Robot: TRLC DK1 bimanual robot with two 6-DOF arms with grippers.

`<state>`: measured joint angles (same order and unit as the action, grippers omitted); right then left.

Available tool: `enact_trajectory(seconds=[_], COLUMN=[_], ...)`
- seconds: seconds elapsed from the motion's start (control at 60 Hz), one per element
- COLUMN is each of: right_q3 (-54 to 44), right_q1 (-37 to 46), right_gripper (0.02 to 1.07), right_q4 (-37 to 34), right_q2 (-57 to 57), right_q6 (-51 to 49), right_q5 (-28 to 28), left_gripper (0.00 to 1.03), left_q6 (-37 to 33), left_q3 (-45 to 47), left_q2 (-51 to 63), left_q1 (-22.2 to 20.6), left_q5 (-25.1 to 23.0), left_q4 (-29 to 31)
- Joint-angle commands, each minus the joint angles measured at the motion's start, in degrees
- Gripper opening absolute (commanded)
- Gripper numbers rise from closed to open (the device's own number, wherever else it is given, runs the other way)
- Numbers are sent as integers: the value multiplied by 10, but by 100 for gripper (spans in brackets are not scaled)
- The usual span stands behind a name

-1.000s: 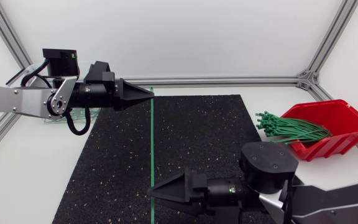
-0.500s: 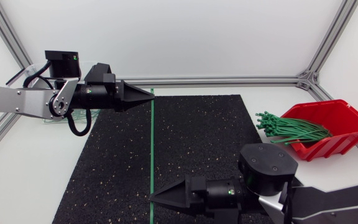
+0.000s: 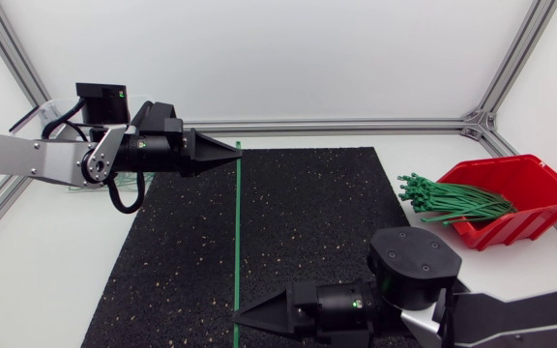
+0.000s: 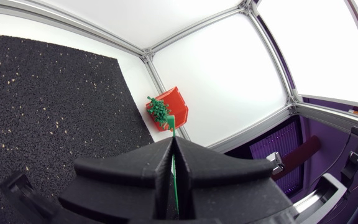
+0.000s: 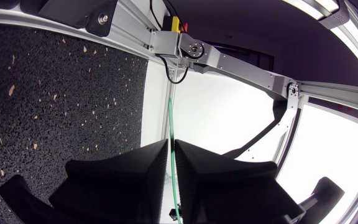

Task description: Take a green cable tie from the red box, thread the tail through the head to close it, then place it in the transparent bin on the left.

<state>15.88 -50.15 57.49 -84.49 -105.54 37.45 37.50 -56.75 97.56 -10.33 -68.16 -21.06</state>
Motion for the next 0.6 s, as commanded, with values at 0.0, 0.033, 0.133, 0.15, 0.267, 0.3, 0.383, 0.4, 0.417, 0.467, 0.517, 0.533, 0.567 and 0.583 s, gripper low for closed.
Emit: enact_trajectory(seconds=[0.0, 0.033, 0.133, 0.15, 0.267, 0.3, 0.383, 0.4, 0.417, 0.467, 0.517, 0.533, 0.567, 0.583], right_q3=[-9, -9, -10, -10, -13, -14, -17, -17, -18, -20, -20, -20, -19, -19], right_q1=[1, 1, 1, 1, 1, 1, 1, 1, 1, 1, 1, 1, 1, 1], right_gripper=[16, 16, 16, 16, 16, 16, 16, 16, 16, 15, 14, 13, 13, 12], right_q4=[8, 8, 8, 8, 8, 8, 8, 8, 8, 8, 8, 8, 8, 8], right_q2=[3, 3, 3, 3, 4, 5, 6, 6, 6, 6, 7, 7, 7, 7], right_q6=[-14, -14, -14, -14, -14, -13, -13, -13, -13, -13, -13, -13, -13, -13], right_q5=[-3, -3, -3, -3, -3, -3, -3, -3, -3, -3, -3, -3, -3, -3], left_gripper=[4, 4, 4, 4, 4, 4, 4, 4, 4, 4, 4, 4, 4, 4], left_q6=[2, 2, 2, 2, 2, 3, 3, 3, 3, 2, 2, 2, 2, 3], left_q3=[-6, -5, -5, -5, -6, -6, -6, -6, -6, -6, -5, -5, -5, -5], left_q2=[12, 13, 12, 12, 12, 12, 12, 12, 12, 12, 12, 12, 12, 12], left_q1=[-6, -6, -7, -7, -6, -5, -4, -4, -4, -4, -4, -4, -5, -5], left_q5=[-8, -8, -8, -8, -8, -8, -8, -8, -8, -8, -8, -8, -8, -8], left_q4=[-6, -6, -6, -6, -6, -6, -6, -6, -6, -6, -6, -6, -6, -6])
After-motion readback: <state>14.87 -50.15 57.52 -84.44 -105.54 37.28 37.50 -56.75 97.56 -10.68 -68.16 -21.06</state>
